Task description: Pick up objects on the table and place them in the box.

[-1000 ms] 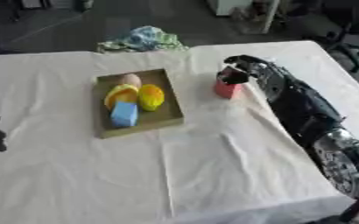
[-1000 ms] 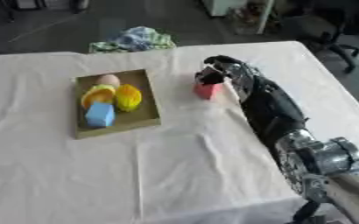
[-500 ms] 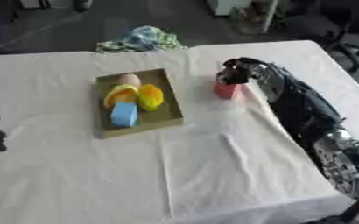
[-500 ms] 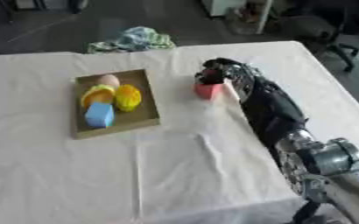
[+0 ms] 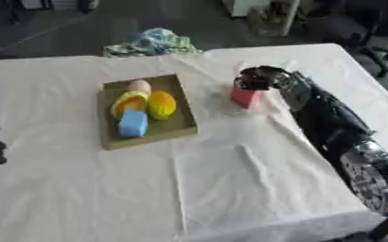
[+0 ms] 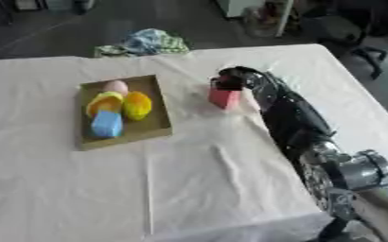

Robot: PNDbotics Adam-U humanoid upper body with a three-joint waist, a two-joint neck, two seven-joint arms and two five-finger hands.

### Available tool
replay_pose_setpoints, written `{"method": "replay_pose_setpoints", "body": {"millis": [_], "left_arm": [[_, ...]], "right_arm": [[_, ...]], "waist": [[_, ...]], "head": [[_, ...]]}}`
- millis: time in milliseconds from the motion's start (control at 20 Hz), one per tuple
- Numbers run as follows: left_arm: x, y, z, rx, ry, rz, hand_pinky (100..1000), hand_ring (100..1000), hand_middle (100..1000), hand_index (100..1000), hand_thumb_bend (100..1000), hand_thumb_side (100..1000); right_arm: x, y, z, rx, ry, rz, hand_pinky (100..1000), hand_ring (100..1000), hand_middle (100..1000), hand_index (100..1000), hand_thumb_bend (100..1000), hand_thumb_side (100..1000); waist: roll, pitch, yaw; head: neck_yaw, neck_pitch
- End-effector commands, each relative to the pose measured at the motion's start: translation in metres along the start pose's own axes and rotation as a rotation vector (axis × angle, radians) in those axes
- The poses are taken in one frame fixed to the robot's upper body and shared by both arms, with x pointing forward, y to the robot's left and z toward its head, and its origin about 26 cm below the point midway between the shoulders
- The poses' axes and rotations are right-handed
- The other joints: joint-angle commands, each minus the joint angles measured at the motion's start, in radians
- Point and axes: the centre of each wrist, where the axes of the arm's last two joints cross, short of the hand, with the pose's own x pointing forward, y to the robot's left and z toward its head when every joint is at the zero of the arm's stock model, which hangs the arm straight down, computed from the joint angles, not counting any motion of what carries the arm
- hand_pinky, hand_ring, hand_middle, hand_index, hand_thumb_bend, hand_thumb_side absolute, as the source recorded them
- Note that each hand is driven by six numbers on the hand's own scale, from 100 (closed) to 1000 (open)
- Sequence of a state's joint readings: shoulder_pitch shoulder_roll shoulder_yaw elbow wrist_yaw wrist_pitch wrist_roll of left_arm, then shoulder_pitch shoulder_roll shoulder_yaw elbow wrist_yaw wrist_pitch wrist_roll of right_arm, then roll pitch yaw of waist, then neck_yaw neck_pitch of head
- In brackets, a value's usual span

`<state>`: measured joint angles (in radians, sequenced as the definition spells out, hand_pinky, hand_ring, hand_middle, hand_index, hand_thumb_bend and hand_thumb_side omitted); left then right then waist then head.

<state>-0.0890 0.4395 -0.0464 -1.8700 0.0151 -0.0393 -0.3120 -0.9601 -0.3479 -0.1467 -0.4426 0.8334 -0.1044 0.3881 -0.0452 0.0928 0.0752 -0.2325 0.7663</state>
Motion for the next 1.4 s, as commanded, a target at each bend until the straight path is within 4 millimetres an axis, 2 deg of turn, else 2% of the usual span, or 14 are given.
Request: {"method": "replay_pose_setpoints", "body": {"millis": [50,250,450,600,800,950,1000,1050,1100,1300,1400], "left_arm": [[0.0048,0.0054,-0.0007,0.002,-0.013,-0.021,734,551,579,802,100,933],[0.0047,0.0056,-0.0005,0.002,-0.012,-0.022,734,551,579,802,100,934],[0.0044,0.0057,-0.0004,0.002,-0.011,-0.021,735,551,579,803,100,935],[0.0043,0.0058,-0.0002,0.001,-0.010,-0.022,735,551,579,803,100,935],[0.0039,0.0057,0.0000,0.000,-0.008,-0.022,736,551,580,803,100,936],[0.0039,0.0058,0.0001,0.000,-0.008,-0.023,736,551,580,804,100,936],[0.0039,0.0058,0.0002,0.000,-0.007,-0.023,736,551,580,804,100,936],[0.0038,0.0058,0.0002,0.000,-0.007,-0.023,736,551,580,804,100,936],[0.0038,0.0059,0.0002,0.000,-0.007,-0.023,736,551,580,804,100,937],[0.0038,0.0058,0.0003,-0.002,-0.007,-0.023,737,552,580,804,100,937],[0.0037,0.0057,0.0004,-0.002,-0.006,-0.023,737,552,581,804,100,937]], "right_arm": [[-0.0017,-0.0112,0.0034,-0.020,-0.006,-0.021,912,927,926,1000,139,878],[-0.0009,-0.0091,0.0026,-0.001,-0.037,-0.030,914,928,929,1000,151,815],[-0.0009,-0.0083,0.0025,0.003,-0.073,-0.064,907,917,920,1000,109,843],[-0.0003,-0.0087,0.0026,0.008,-0.101,-0.083,911,921,923,1000,112,828],[0.0016,-0.0098,0.0028,0.047,-0.111,-0.044,925,935,937,1000,110,748],[0.0024,-0.0102,0.0028,0.081,-0.109,-0.011,930,943,945,1000,100,596],[0.0027,-0.0104,0.0029,0.091,-0.105,0.000,931,944,945,1000,100,574],[0.0028,-0.0107,0.0029,0.101,-0.099,0.011,935,950,951,1000,100,505],[0.0028,-0.0110,0.0031,0.110,-0.091,0.026,937,952,953,1000,100,481],[0.0048,-0.0144,0.0040,0.121,-0.051,0.093,941,960,963,1000,100,215],[0.0064,-0.0159,0.0044,0.116,-0.035,0.119,939,958,962,1000,100,178]], "waist": [[0.010,-0.007,-0.002],[0.010,-0.007,-0.002],[0.010,-0.006,-0.002],[0.009,-0.006,-0.003],[0.009,-0.006,-0.004],[0.009,-0.006,-0.003],[0.009,-0.006,-0.004],[0.009,-0.006,-0.004],[0.009,-0.006,-0.004],[0.008,-0.006,-0.004],[0.008,-0.006,-0.004]], "head": [[-0.003,0.004],[-0.003,0.004],[-0.003,0.004],[-0.004,0.004],[-0.004,0.004],[-0.004,0.004],[-0.005,0.004],[-0.005,0.004],[-0.005,0.004],[-0.006,0.004],[-0.006,0.004]]}}
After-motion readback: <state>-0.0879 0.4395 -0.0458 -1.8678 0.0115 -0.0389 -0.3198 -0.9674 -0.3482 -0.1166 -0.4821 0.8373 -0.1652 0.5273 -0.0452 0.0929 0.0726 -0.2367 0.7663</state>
